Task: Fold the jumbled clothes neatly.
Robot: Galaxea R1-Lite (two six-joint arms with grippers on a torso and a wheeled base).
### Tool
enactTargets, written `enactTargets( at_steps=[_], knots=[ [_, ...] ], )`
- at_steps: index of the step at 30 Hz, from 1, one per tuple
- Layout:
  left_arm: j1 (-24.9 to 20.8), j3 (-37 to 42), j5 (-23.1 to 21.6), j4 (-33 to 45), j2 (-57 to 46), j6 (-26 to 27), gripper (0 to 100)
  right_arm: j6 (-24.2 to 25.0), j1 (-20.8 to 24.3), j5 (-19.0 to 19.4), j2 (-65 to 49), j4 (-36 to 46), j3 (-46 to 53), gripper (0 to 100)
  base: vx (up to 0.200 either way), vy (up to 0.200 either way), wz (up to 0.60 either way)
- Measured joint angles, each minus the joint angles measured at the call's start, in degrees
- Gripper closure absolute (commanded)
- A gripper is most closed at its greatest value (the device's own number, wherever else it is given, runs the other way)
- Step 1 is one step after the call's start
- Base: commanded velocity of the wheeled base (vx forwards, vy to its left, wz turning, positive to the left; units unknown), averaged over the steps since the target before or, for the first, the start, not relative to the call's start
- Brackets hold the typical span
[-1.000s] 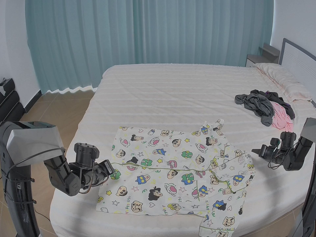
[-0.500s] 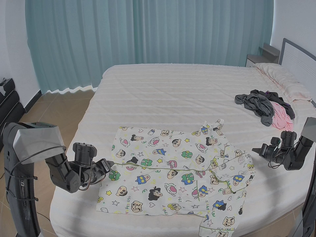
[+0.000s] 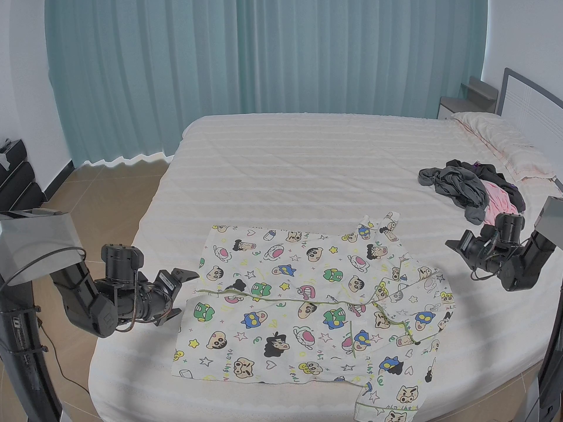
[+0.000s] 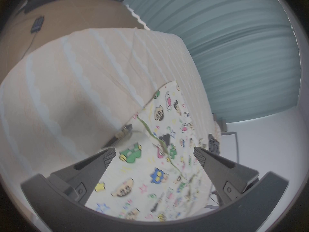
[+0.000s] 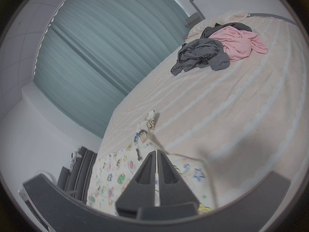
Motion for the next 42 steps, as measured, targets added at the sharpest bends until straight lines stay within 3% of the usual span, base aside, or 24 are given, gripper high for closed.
enactTargets(
  at_steps=[8,18,19,26,42],
  knots=[
    [0.2,3.0,-2.9,-0.6,-4.3,-3.1,0,2.9,6.2,-3.3,2.9,7.8,-11.4,100,0.000,0.000,0.00],
    [-0.3,6.3,-3.0,-7.3,-5.2,-3.3,0,2.5,8.4,-4.7,10.7,19.9,-29.8,100,0.000,0.000,0.00],
    [-0.4,6.6,-3.0,-8.2,-5.2,-3.3,0,2.2,8.4,-4.8,11.6,21.2,-31.5,0,0.000,0.000,0.00],
    [-0.5,8.3,-2.9,-10.5,-4.9,-3.4,0,-0.1,9.3,-4.9,18.0,25.3,-40.7,0,0.000,0.000,0.00],
    [-0.6,9.0,-2.9,-10.7,-4.6,-3.3,0,-5.4,11.9,-6.4,23.3,31.7,-49.0,0,0.000,0.000,0.00]
  ],
)
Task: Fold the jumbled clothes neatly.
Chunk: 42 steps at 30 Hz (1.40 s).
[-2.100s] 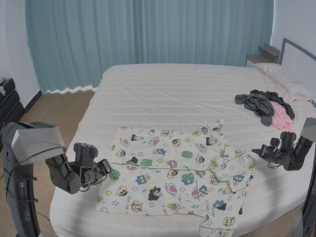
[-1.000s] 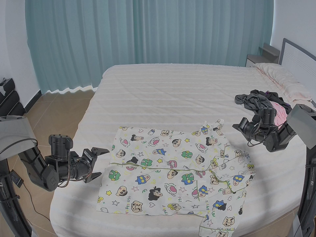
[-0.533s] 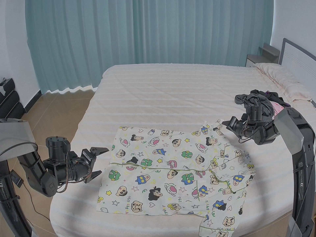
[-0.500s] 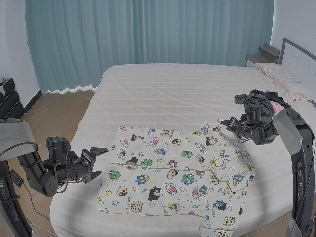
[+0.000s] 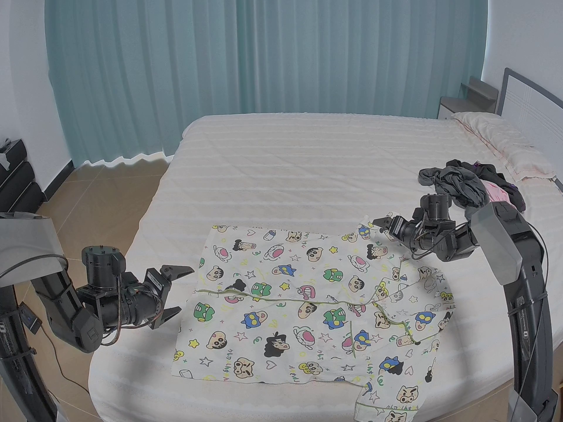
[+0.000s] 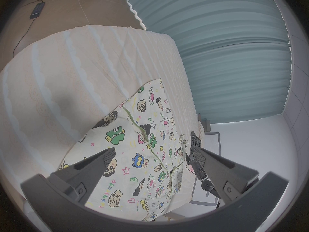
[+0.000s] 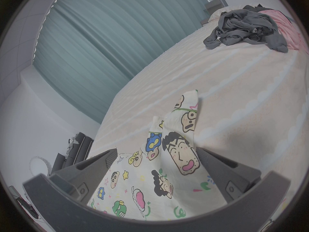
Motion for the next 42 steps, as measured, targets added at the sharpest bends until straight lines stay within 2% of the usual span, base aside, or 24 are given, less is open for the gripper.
enactTargets(
  at_steps=[2,3,8,11,26,34,41,42],
  knots=[
    [0.0,0.0,0.0,0.0,0.0,0.0,0,-0.6,-0.1,-0.4,0.5,1.5,-1.2,0,0.000,0.000,0.00],
    [0.0,0.1,0.0,0.0,0.0,0.0,0,-1.5,-0.2,-1.3,1.2,3.3,-2.7,100,0.000,0.000,0.00],
    [0.0,0.0,0.0,0.0,0.0,0.0,0,-2.5,-0.3,-4.5,3.2,4.8,-5.7,100,0.000,0.000,0.00],
    [0.0,0.0,0.0,0.0,0.0,0.1,0,-2.5,-0.5,-5.1,3.6,4.9,-6.1,100,0.000,0.000,0.00],
    [0.0,0.0,0.0,0.0,0.0,0.1,0,-2.7,-4.8,-5.1,1.2,5.9,1.5,100,0.000,0.000,0.00],
    [0.0,0.0,0.0,0.0,0.0,0.1,0,-3.5,-5.2,-5.0,0.7,5.9,2.8,100,0.000,0.000,0.00],
    [0.0,0.0,0.0,0.0,0.0,0.0,0,-1.1,-5.0,-4.1,-0.4,4.4,1.7,100,0.000,0.000,0.00],
    [0.0,0.0,0.0,0.0,0.0,0.0,0,-0.9,-4.9,-4.0,-0.5,4.4,1.5,0,0.000,0.000,0.00]
  ],
)
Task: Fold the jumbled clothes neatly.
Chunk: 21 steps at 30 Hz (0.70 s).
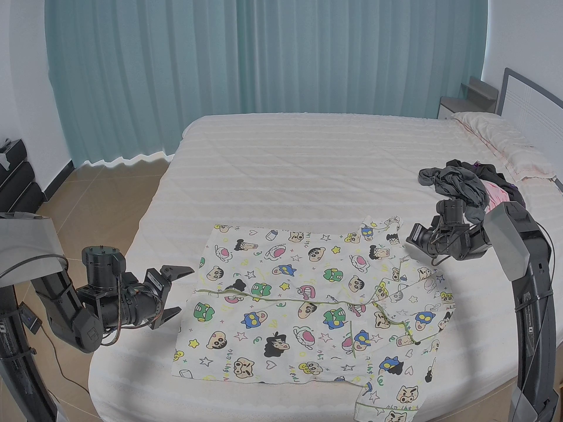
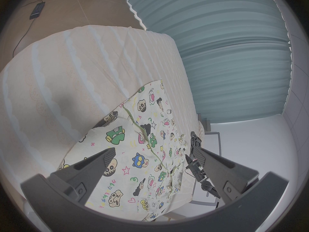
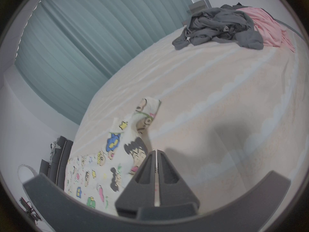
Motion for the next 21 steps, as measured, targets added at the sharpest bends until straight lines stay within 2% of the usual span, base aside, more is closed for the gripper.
enactTargets(
  at_steps=[10,17,18,21],
  knots=[
    [0.0,0.0,0.0,0.0,0.0,0.0,0,4.5,1.8,0.4,2.6,0.2,-8.2,0,0.000,0.000,0.00],
    [0.0,0.1,0.0,0.0,0.0,0.0,0,4.9,4.0,0.2,6.3,2.4,-13.9,0,0.000,0.000,0.00],
    [0.0,0.1,0.0,0.0,0.0,0.0,0,5.0,4.2,0.1,6.8,3.1,-14.6,100,0.000,0.000,0.00],
    [0.0,0.1,0.0,0.0,0.0,0.1,0,5.0,4.7,-0.2,8.2,6.0,-15.5,100,0.000,0.000,0.00]
  ],
)
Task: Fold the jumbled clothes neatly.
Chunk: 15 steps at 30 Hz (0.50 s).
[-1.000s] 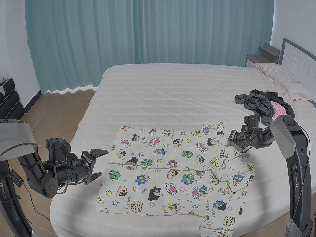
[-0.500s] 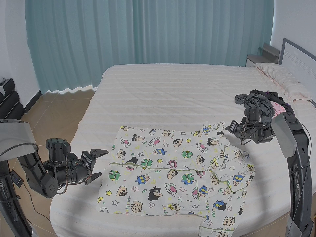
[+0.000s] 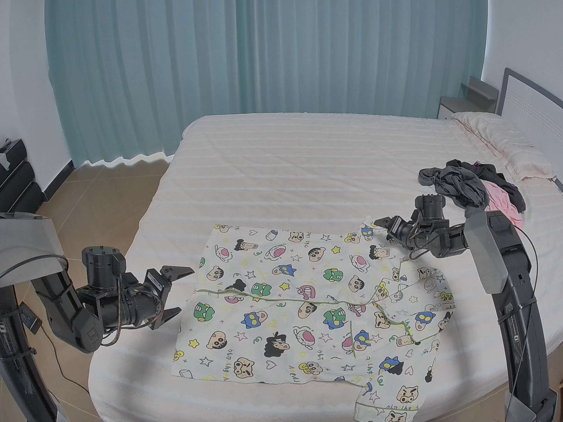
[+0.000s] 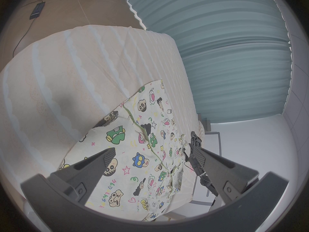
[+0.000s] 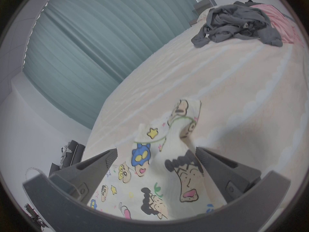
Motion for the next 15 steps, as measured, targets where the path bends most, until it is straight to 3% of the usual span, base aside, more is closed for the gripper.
enactTargets(
  at_steps=[5,15],
  knots=[
    [0.0,0.1,0.0,0.0,0.0,0.0,0,0.0,-0.3,-3.4,1.4,2.1,-0.4,100,0.000,0.000,0.00],
    [0.0,0.1,0.0,0.0,0.0,0.0,0,0.0,-1.6,-3.9,0.4,2.4,-0.5,100,0.000,0.000,0.00]
  ],
)
